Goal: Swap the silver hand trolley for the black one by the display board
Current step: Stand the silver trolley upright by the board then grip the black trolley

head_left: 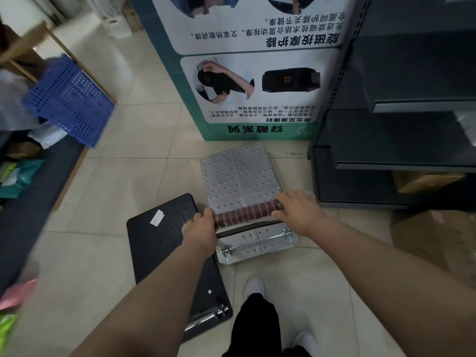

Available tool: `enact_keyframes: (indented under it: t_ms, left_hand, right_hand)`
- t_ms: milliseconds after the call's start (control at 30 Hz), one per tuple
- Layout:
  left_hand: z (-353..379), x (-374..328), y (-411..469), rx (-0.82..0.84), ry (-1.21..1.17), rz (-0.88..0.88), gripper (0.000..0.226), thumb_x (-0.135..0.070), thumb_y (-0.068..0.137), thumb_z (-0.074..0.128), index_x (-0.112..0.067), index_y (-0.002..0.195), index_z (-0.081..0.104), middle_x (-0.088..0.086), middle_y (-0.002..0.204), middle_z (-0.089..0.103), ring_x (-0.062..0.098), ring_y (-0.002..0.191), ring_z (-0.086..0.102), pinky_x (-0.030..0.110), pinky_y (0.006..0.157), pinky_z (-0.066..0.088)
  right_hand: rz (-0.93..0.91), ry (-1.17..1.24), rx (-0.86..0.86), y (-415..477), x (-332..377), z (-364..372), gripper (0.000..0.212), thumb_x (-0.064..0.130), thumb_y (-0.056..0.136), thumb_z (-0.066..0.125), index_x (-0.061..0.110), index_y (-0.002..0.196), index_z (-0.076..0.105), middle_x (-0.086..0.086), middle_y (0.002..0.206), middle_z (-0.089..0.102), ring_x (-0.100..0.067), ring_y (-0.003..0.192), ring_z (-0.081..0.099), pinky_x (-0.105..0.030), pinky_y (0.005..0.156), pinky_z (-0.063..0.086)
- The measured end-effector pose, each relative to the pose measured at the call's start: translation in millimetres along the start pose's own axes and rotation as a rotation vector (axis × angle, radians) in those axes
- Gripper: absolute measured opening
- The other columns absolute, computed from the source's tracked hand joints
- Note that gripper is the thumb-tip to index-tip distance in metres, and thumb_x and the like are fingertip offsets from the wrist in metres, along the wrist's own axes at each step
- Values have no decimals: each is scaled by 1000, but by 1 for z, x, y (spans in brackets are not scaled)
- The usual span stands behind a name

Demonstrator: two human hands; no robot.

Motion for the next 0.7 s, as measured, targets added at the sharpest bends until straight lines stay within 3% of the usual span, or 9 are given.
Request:
enact_keyframes:
  t_ms: [233,700]
  left_hand:
    - [1,-25,3,48,84,106,33,-7,88,50,-12,119,42,16,120,53,39,110,53,48,98,43]
    - [-17,-93,65,40,100,244,23,-7,92,48,-13,114,44,17,115,53,37,108,51,47,95,44]
  right_hand:
    - [65,60,-56,-24,-22,2,30,44,91,51,25,115,52,-1,118,57,-23,110,50,-40,98,37]
    - [294,121,-140,-13,-68,-16,34,44,94,47,24,120,54,-4,117,58,-25,108,51,-45,99,40]
Point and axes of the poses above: each hand's wrist, its own y-axis towards the middle knuckle, its own z-axis out of the palm, x = y × z, the point moved 1 cm from there along y, towards the middle knuckle
